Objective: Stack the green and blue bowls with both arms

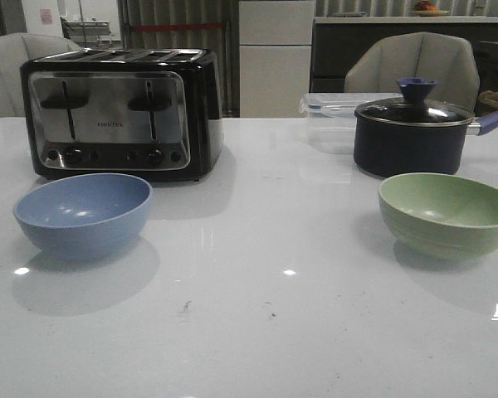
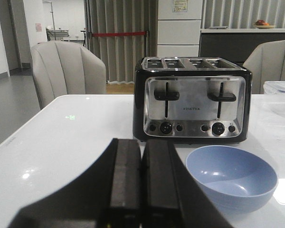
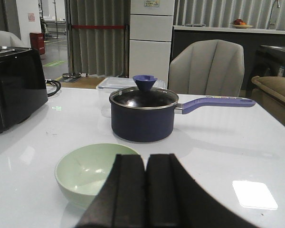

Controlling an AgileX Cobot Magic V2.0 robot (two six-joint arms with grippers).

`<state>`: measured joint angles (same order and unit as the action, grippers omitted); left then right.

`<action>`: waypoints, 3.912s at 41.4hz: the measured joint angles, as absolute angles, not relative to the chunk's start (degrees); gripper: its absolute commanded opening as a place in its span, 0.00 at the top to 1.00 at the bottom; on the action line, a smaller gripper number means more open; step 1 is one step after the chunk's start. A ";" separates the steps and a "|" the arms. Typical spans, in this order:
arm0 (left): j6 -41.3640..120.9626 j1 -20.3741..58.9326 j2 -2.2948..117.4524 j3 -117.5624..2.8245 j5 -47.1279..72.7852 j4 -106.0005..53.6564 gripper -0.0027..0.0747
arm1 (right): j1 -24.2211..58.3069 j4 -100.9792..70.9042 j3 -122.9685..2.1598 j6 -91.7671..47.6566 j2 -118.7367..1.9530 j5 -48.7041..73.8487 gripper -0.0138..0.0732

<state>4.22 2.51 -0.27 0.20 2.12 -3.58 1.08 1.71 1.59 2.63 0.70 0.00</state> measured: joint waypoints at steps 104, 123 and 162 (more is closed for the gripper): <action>4.22 2.51 30.56 -31.72 32.30 -3.48 0.69 | 1.08 1.73 -31.71 2.63 -46.70 32.29 0.41; 4.22 2.51 31.16 -31.72 32.38 -3.48 0.33 | 1.08 0.00 -32.12 2.63 -53.93 29.18 0.24; 4.22 2.51 31.16 -31.72 32.38 -3.48 0.33 | 1.08 1.43 -60.39 2.63 -95.71 29.16 0.24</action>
<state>4.22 2.51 31.16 -31.72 32.38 -3.48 1.08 1.43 -60.39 2.63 -95.71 29.16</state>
